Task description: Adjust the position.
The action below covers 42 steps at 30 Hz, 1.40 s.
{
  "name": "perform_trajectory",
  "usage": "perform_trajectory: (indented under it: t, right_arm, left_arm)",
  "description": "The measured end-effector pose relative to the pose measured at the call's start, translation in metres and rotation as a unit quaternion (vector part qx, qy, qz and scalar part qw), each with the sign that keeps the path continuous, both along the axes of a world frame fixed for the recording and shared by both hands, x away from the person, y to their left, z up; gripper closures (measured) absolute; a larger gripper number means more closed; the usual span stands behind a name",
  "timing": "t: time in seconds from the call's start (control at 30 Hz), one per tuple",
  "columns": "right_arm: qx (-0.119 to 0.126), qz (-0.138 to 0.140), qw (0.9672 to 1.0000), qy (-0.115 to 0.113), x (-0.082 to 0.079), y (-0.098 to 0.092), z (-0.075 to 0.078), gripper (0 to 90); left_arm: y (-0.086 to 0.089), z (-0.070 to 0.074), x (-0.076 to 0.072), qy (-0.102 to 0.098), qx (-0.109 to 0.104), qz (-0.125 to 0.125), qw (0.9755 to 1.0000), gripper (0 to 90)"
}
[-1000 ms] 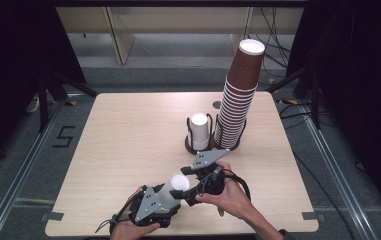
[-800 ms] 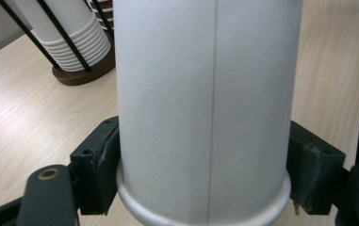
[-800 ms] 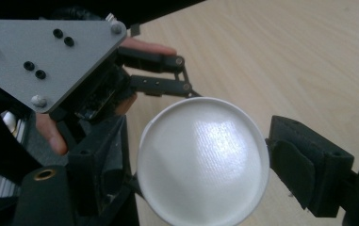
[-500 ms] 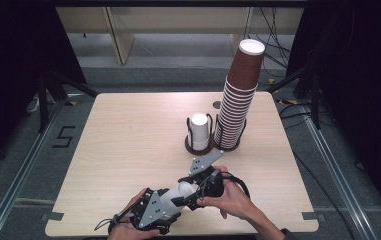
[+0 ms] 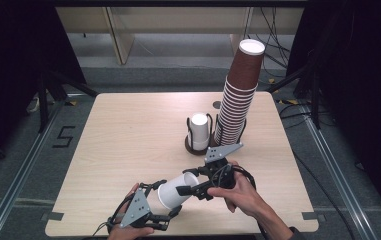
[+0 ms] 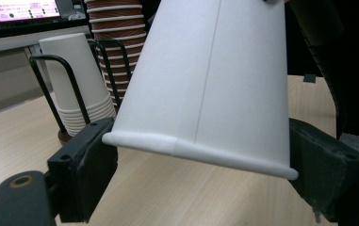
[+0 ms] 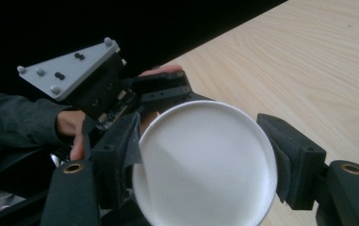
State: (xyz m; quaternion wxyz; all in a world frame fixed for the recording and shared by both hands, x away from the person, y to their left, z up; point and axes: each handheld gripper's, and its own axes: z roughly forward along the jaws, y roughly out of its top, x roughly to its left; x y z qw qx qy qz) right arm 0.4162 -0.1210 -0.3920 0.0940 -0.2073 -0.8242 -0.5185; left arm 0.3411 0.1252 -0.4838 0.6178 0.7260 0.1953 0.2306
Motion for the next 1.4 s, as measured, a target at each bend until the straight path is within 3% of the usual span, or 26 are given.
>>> perform_trajectory:
  t: [0.1, 0.2, 0.3, 0.33, 0.4, 0.47, 0.53, 0.57, 0.63, 0.73, 0.77, 0.8, 0.83, 0.87, 0.9, 0.93, 0.97, 1.03, 1.07, 1.1, 1.17, 1.2, 1.27, 1.3, 1.33, 1.4]
  right_arm:
    - [0.010, 0.013, 0.9998, 0.006, 0.001, 0.000, -0.001, 34.5]
    - [0.009, 0.008, 0.9999, 0.010, 0.001, -0.002, -0.001, 33.6]
    - [-0.001, 0.015, 0.9999, 0.004, 0.003, -0.003, -0.002, 32.4]
    - [-0.007, 0.019, 0.9998, 0.003, 0.003, -0.003, -0.002, 31.3]
    - [-0.038, 0.019, 0.9988, -0.024, 0.002, -0.004, 0.001, 24.2]
    - [-0.067, 0.031, 0.9953, -0.063, -0.001, -0.005, 0.006, 23.2]
    - [-0.092, 0.049, 0.9900, -0.095, -0.006, -0.003, 0.010, 22.6]
    - [-0.109, 0.056, 0.9855, -0.118, -0.009, -0.002, 0.012, 22.5]
    - [-0.139, 0.070, 0.9779, -0.139, -0.015, 0.002, 0.013, 22.3]
    - [-0.186, 0.087, 0.9633, -0.173, -0.022, 0.010, 0.009, 22.3]
    - [-0.196, 0.093, 0.9600, -0.177, -0.023, 0.012, 0.008, 22.3]
    - [-0.206, 0.103, 0.9555, -0.184, -0.025, 0.015, 0.006, 22.3]
    - [-0.215, 0.109, 0.9519, -0.190, -0.027, 0.017, 0.005, 22.3]
    - [-0.224, 0.116, 0.9473, -0.198, -0.028, 0.020, 0.003, 22.4]
    - [-0.224, 0.116, 0.9473, -0.198, -0.028, 0.020, 0.003, 22.4]
    - [-0.230, 0.125, 0.9433, -0.204, -0.029, 0.022, 0.001, 22.4]
    - [-0.247, 0.137, 0.9349, -0.215, -0.031, 0.027, -0.002, 22.3]
    - [-0.260, 0.153, 0.9268, -0.224, -0.033, 0.032, -0.005, 22.3]
    - [-0.263, 0.157, 0.9257, -0.223, -0.034, 0.033, -0.006, 22.4]
    - [-0.269, 0.161, 0.9234, -0.222, -0.036, 0.035, -0.008, 22.5]
    - [-0.279, 0.171, 0.9161, -0.232, -0.036, 0.039, -0.012, 22.4]
    - [-0.289, 0.170, 0.9124, -0.234, -0.036, 0.039, -0.013, 23.0]
    - [-0.304, 0.178, 0.9053, -0.238, -0.036, 0.040, -0.015, 26.5]
    - [-0.304, 0.178, 0.9053, -0.238, -0.036, 0.040, -0.015, 26.5]
    - [-0.312, 0.185, 0.8994, -0.244, -0.036, 0.040, -0.016, 31.0]
    - [-0.310, 0.190, 0.8989, -0.245, -0.035, 0.038, -0.017, 32.6]
  left_arm:
    - [0.002, 0.002, 0.001, 0.004, -0.003, -0.007, 1.0000, 17.3]
    - [0.003, 0.004, 0.002, 0.006, 0.006, -0.018, 0.9998, 20.2]
    - [0.004, 0.007, 0.003, 0.017, 0.027, -0.024, 0.9992, 23.5]
    - [0.005, 0.008, 0.002, 0.020, 0.046, -0.020, 0.9985, 23.9]
    - [0.006, 0.009, 0.003, 0.023, 0.081, -0.018, 0.9963, 24.6]
    - [0.007, 0.010, 0.003, 0.025, 0.112, -0.016, 0.9933, 25.0]
    - [0.005, 0.011, 0.003, 0.028, 0.141, -0.019, 0.9895, 25.2]
    - [0.005, 0.012, 0.003, 0.030, 0.153, -0.021, 0.9876, 25.2]
    - [0.003, 0.013, 0.002, 0.036, 0.168, -0.025, 0.9848, 25.2]
    - [0.002, 0.017, -0.001, 0.040, 0.200, -0.033, 0.9784, 25.2]
    - [0.000, 0.017, -0.002, 0.039, 0.200, -0.031, 0.9785, 25.2]
    - [0.000, 0.018, -0.002, 0.042, 0.209, -0.037, 0.9763, 25.2]
    - [-0.002, 0.018, -0.003, 0.038, 0.211, -0.036, 0.9760, 25.2]
    - [-0.002, 0.018, -0.004, 0.041, 0.219, -0.040, 0.9741, 25.2]
    - [-0.002, 0.018, -0.004, 0.041, 0.219, -0.040, 0.9741, 25.2]
    - [-0.003, 0.018, -0.004, 0.038, 0.222, -0.043, 0.9733, 25.2]
    - [-0.004, 0.019, -0.005, 0.035, 0.233, -0.044, 0.9710, 25.2]
    - [-0.004, 0.020, -0.005, 0.034, 0.238, -0.049, 0.9694, 25.2]
    - [-0.005, 0.020, -0.005, 0.033, 0.237, -0.051, 0.9696, 25.2]
    - [-0.004, 0.021, -0.005, 0.031, 0.247, -0.054, 0.9669, 25.2]
    - [-0.006, 0.020, -0.006, 0.030, 0.240, -0.053, 0.9690, 25.2]
    - [-0.005, 0.021, -0.005, 0.029, 0.255, -0.060, 0.9647, 25.2]
    - [-0.007, 0.019, -0.007, 0.032, 0.247, -0.063, 0.9664, 25.2]
    - [-0.007, 0.019, -0.007, 0.032, 0.247, -0.063, 0.9664, 25.2]
    - [-0.008, 0.018, -0.007, 0.032, 0.243, -0.069, 0.9671, 25.2]
    - [-0.007, 0.019, -0.007, 0.031, 0.246, -0.068, 0.9664, 25.2]
